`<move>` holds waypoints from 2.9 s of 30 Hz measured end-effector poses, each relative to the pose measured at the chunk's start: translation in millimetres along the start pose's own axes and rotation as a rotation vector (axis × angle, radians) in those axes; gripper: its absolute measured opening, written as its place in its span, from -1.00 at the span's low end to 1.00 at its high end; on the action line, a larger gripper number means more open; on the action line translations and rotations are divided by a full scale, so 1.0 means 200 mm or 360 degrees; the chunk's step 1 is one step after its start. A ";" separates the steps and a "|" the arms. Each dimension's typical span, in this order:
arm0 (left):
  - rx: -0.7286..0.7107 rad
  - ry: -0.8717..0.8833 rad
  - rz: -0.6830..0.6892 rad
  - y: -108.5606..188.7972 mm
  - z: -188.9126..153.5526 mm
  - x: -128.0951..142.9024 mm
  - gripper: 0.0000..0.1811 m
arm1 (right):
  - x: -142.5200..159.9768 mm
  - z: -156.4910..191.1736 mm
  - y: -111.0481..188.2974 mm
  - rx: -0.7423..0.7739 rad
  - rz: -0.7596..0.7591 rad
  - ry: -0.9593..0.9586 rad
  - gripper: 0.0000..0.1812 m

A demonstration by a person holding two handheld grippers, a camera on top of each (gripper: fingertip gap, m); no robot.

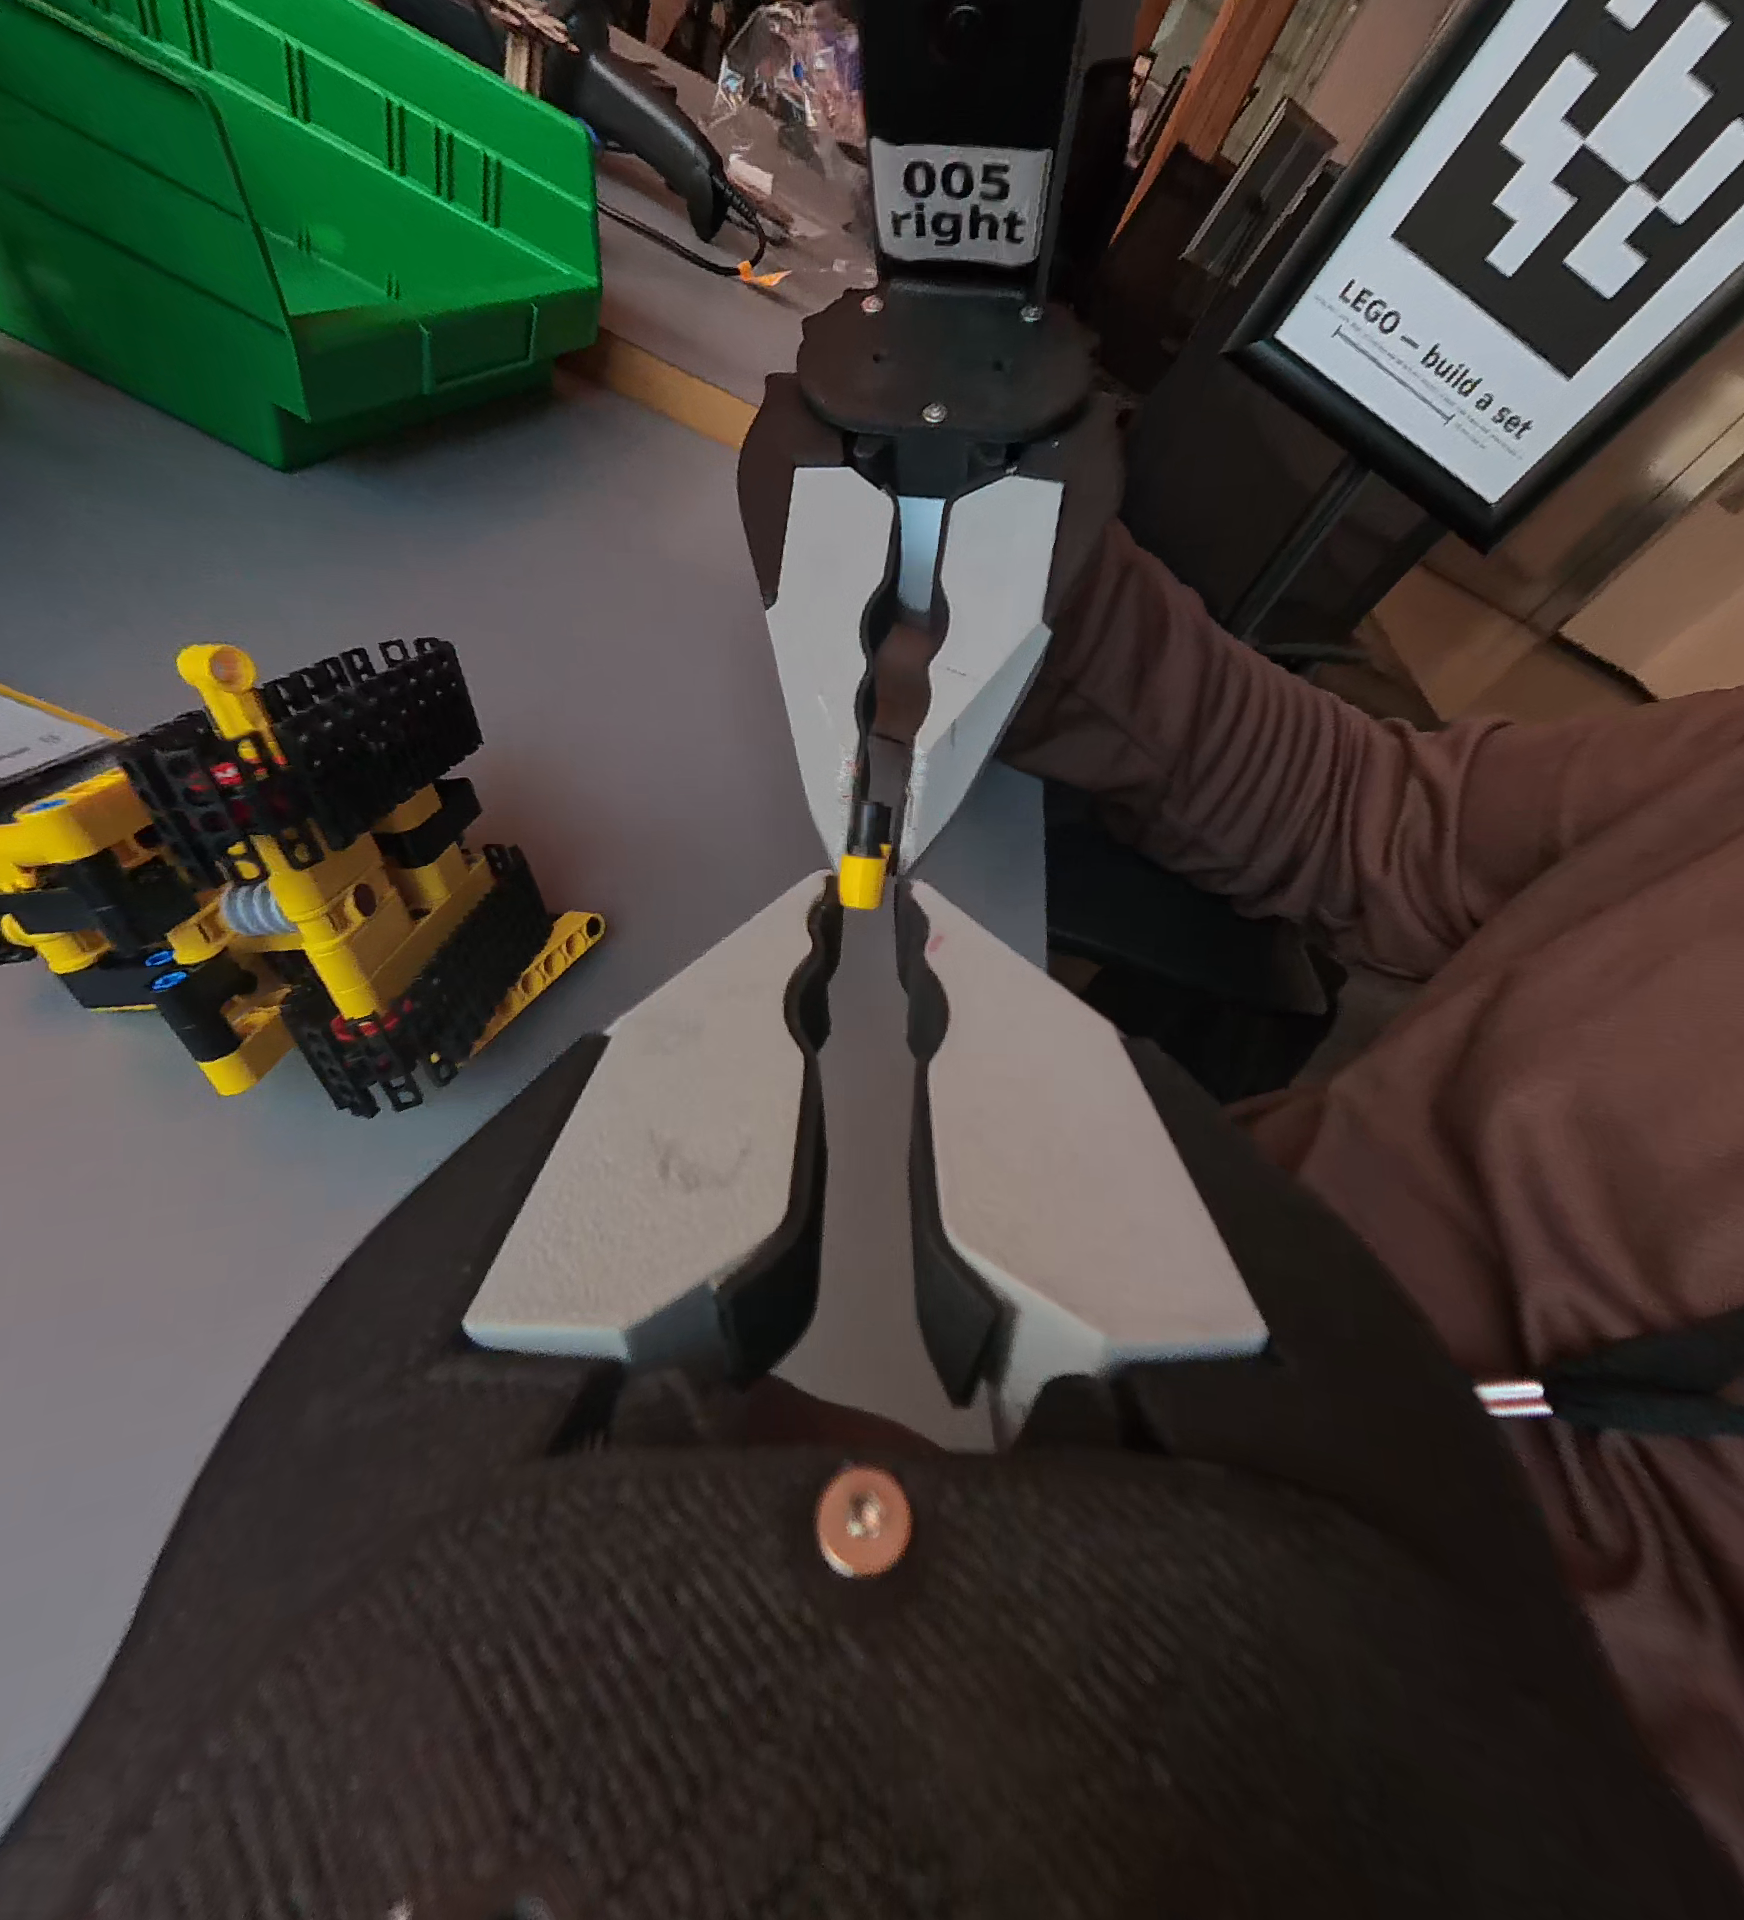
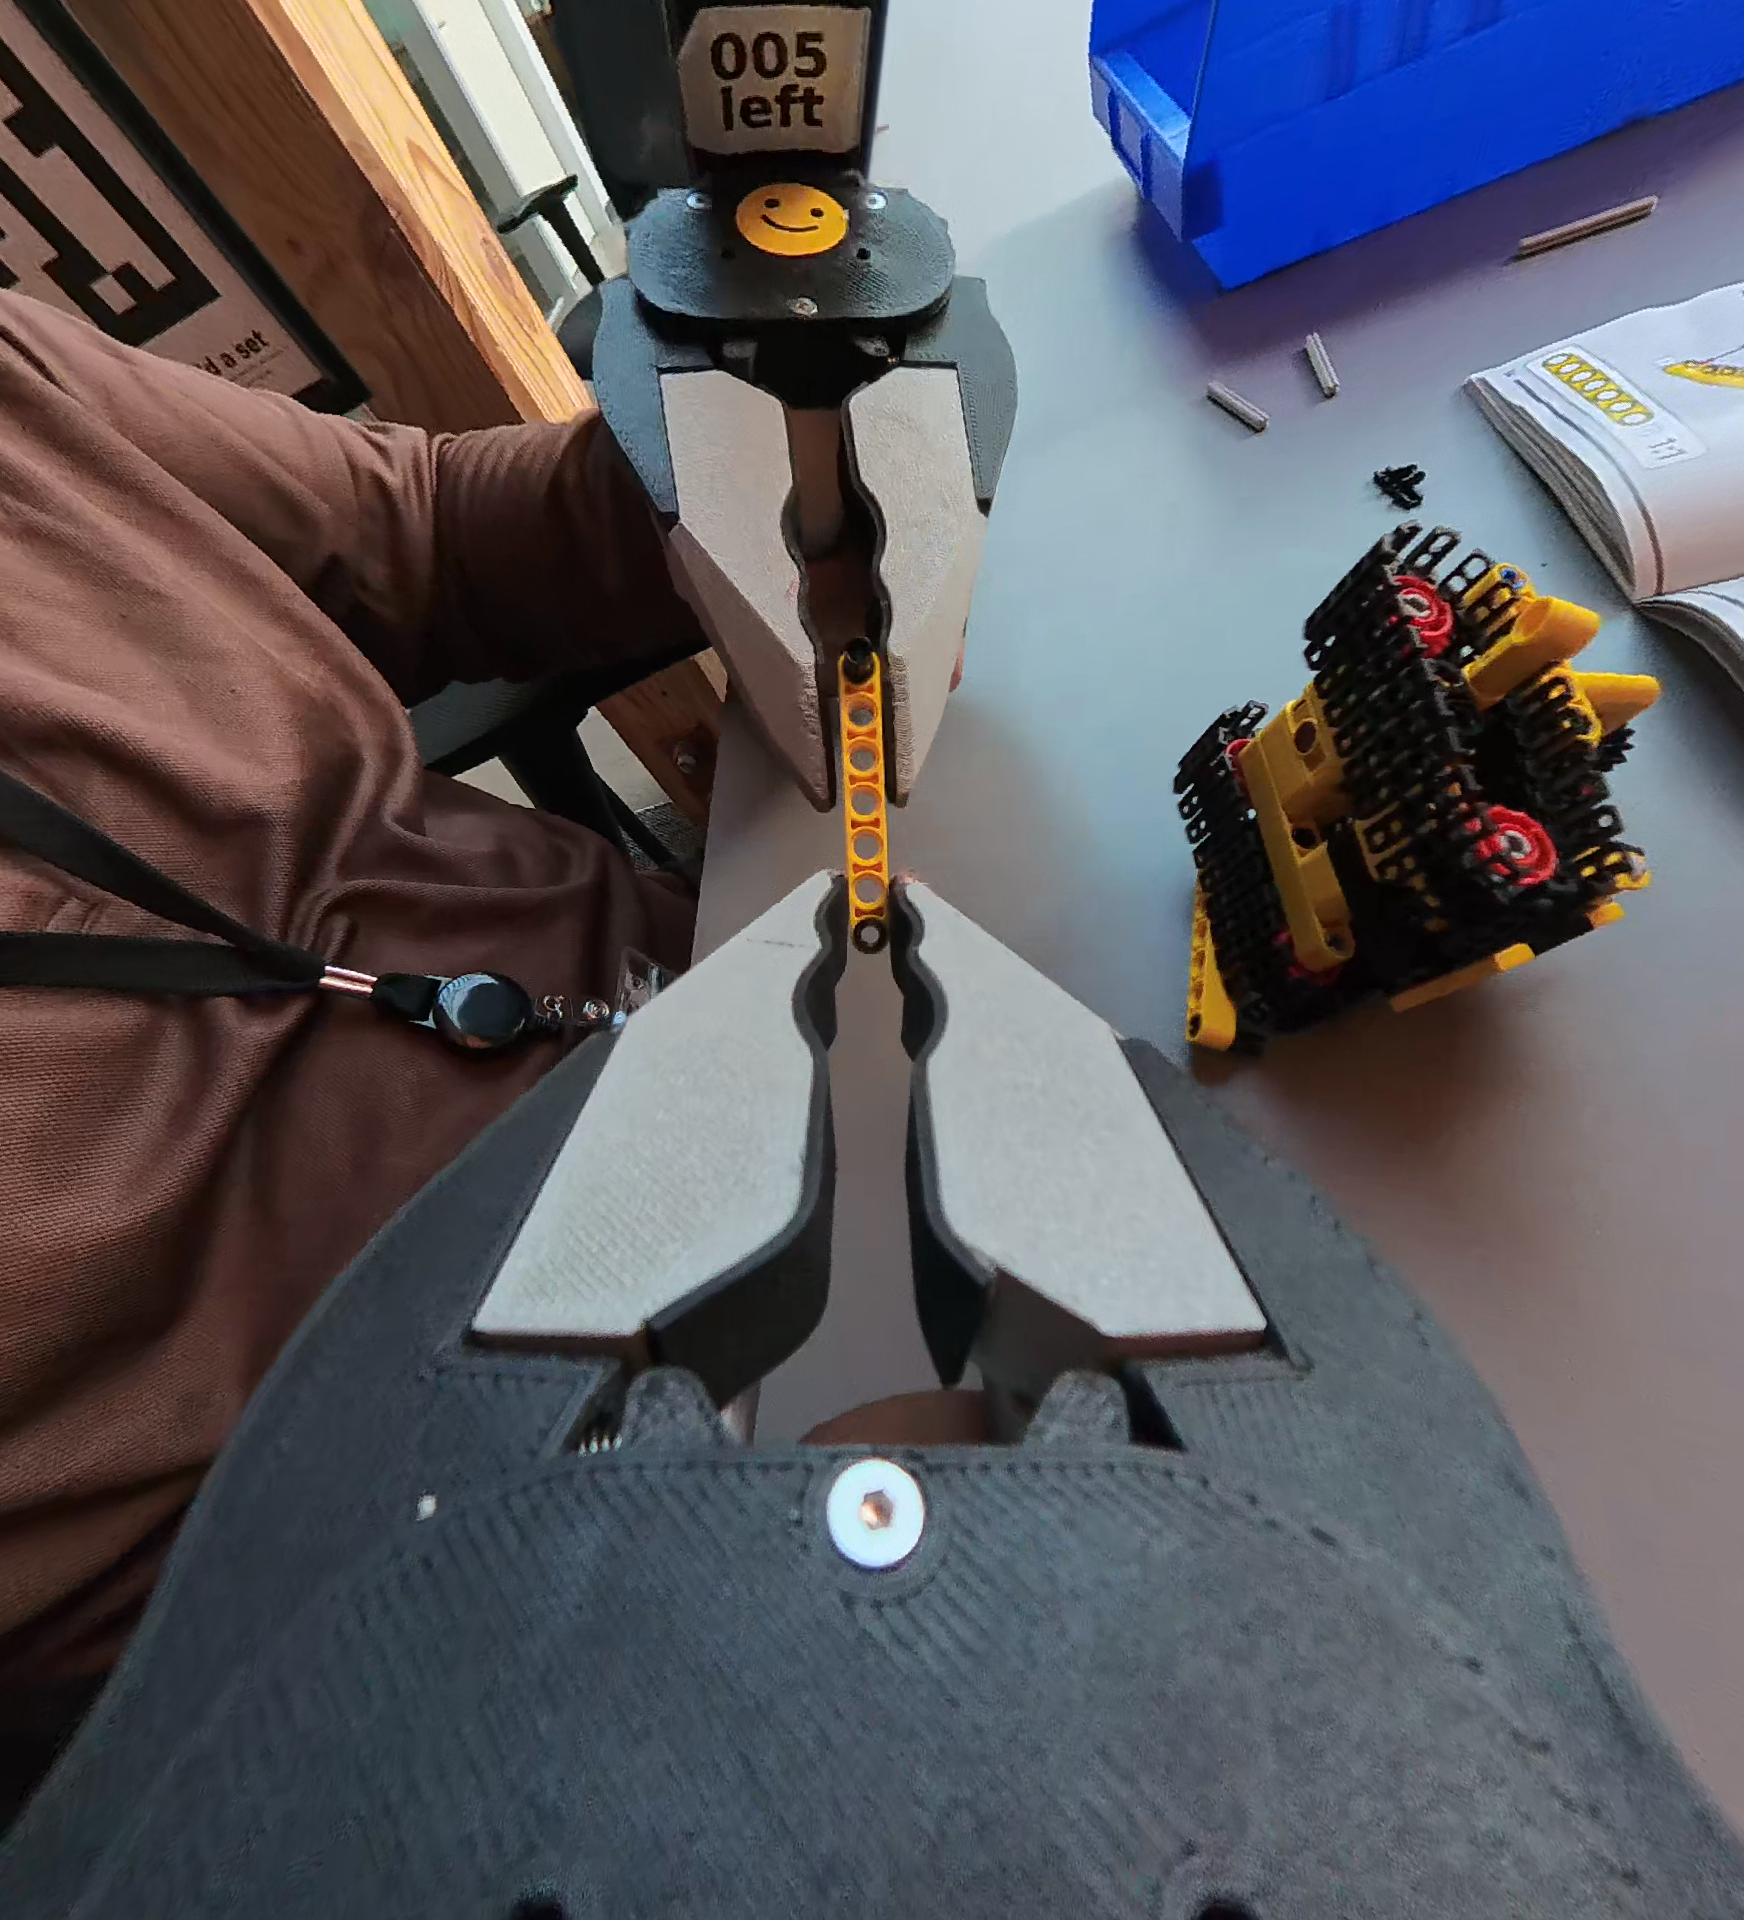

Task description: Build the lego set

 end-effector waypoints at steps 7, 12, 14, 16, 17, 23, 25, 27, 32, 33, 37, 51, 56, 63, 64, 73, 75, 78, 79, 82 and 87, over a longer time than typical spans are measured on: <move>0.0027 0.0064 -0.0005 -0.01 -0.01 0.02 -0.87 | 0.03 0.00 -0.01 -0.0036 0.0034 -0.0077 -0.95; 0.0010 0.0051 -0.0009 -0.02 -0.01 0.03 -0.93 | 0.05 0.02 -0.01 -0.0042 0.0063 -0.0059 -0.95; 0.0000 0.0056 -0.0030 -0.02 0.00 0.02 -0.94 | 0.04 0.01 -0.01 -0.0015 0.0051 -0.0050 -0.95; -0.0050 0.0106 -0.0055 -0.02 0.02 0.01 -0.94 | 0.03 -0.02 0.01 0.0048 0.0026 -0.0033 -0.94; -0.0087 0.0148 -0.0077 -0.01 0.04 0.01 -0.94 | 0.01 -0.04 0.02 0.0112 0.0014 -0.0007 -0.90; -0.0207 0.0620 -0.0306 0.01 0.15 -0.03 -0.94 | -0.10 -0.07 0.15 0.0600 -0.0019 0.0473 -0.78; -0.0197 0.0682 -0.0308 0.00 0.15 -0.02 -0.94 | -0.10 -0.05 0.13 0.0739 0.0043 0.0685 -0.77; -0.0201 0.0740 -0.0326 -0.01 0.15 -0.01 -0.94 | -0.10 -0.05 0.09 0.0907 0.0110 0.0876 -0.77; -0.0160 0.0876 -0.0357 -0.04 0.11 -0.02 -0.94 | -0.07 -0.06 -0.02 0.1094 0.0319 0.1227 -0.84; -0.0154 0.0888 -0.0352 -0.05 0.10 -0.01 -0.94 | -0.07 -0.07 -0.04 0.1127 0.0328 0.1279 -0.86; -0.0180 0.0894 -0.0349 -0.05 0.11 0.00 -0.94 | -0.05 -0.07 -0.06 0.1138 0.0400 0.1362 -0.93; -0.0525 -0.0026 -0.0039 0.19 0.31 -0.16 -0.71 | -0.19 -0.17 0.16 0.0787 -0.0046 0.0720 -0.95; -0.0495 -0.0321 0.0120 0.18 0.43 -0.22 -0.64 | -0.22 -0.32 0.25 0.0675 -0.0063 0.0513 -0.95; -0.0316 -0.0403 0.0247 0.11 0.49 -0.22 -0.59 | -0.23 -0.49 0.24 0.0569 0.0001 0.0493 -0.95; -0.0284 -0.0377 0.0265 0.09 0.49 -0.21 -0.58 | -0.22 -0.49 0.22 0.0527 0.0023 0.0488 -0.94; -0.0151 -0.0356 0.0300 0.04 0.47 -0.14 -0.62 | -0.08 -0.54 0.18 0.0448 0.0142 0.0385 -0.94; -0.0123 -0.0346 0.0300 0.02 0.47 -0.13 -0.64 | -0.10 -0.52 0.19 0.0421 0.0106 0.0365 -0.94; -0.0118 -0.0321 0.0286 0.00 0.49 -0.14 -0.67 | -0.13 -0.48 0.18 0.0354 0.0082 0.0375 -0.94; -0.0123 -0.0317 0.0285 0.00 0.49 -0.14 -0.65 | -0.14 -0.48 0.18 0.0330 0.0089 0.0372 -0.95; -0.0128 -0.0319 0.0294 0.01 0.51 -0.15 -0.63 | -0.16 -0.48 0.17 0.0226 0.0132 0.0307 -0.95; 0.0057 -0.0269 0.0285 0.01 0.48 -0.22 -0.49 | -0.25 -0.44 0.14 -0.0008 0.0171 0.0115 -0.95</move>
Point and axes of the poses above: each gripper's, where its closed fingertips meet, y back along the fingers, x out of its underside, z = x × y across the jaws, the point moved 2 cm from there along y, back along the fingers, and after that the axes turned 7 degrees about -z, right-handed, at the moved point
